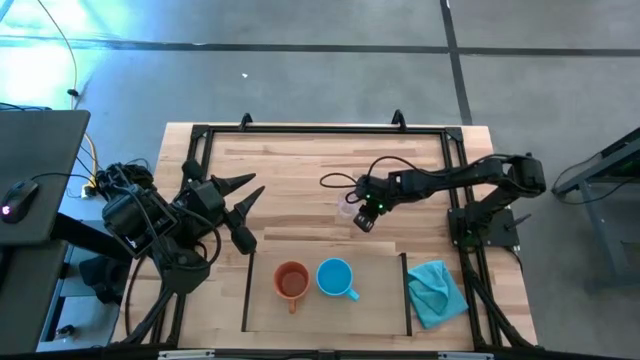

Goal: Stack small to large cups/mugs on shelf
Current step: Put the transparent mug on the shelf

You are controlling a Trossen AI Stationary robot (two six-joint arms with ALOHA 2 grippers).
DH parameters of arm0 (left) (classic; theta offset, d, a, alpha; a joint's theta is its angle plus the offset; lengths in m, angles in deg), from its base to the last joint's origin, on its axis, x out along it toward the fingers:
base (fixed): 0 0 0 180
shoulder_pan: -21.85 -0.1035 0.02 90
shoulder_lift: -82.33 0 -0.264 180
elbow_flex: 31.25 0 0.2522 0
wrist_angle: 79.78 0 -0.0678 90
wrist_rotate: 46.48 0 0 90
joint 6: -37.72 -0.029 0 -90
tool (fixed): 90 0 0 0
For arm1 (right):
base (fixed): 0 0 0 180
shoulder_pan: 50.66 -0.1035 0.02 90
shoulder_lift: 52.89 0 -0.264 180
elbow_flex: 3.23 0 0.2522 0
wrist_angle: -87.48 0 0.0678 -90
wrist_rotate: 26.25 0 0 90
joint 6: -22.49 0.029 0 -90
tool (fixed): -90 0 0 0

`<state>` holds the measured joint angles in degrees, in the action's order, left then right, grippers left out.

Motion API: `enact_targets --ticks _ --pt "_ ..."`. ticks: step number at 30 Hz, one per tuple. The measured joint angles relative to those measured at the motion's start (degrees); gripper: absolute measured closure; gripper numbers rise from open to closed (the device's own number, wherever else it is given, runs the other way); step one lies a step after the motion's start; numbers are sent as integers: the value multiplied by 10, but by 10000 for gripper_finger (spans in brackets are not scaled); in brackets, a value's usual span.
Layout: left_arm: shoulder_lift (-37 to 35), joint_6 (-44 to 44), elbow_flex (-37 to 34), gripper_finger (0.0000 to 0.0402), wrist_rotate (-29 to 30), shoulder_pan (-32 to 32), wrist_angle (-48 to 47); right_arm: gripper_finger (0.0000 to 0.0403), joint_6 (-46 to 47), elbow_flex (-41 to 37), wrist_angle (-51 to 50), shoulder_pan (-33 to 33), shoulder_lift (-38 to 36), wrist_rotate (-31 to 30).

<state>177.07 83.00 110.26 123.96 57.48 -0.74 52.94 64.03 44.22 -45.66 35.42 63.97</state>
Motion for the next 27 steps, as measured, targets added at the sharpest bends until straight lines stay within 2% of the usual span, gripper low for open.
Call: enact_targets --ticks 11,19,27 --pt "0 0 0 277 2 0 -5 317 -16 0 4 7 0 3" --pt "0 0 0 277 2 0 -4 394 -22 0 9 7 0 13" --pt "0 -1 0 277 25 0 0 398 -2 0 9 7 -1 9"
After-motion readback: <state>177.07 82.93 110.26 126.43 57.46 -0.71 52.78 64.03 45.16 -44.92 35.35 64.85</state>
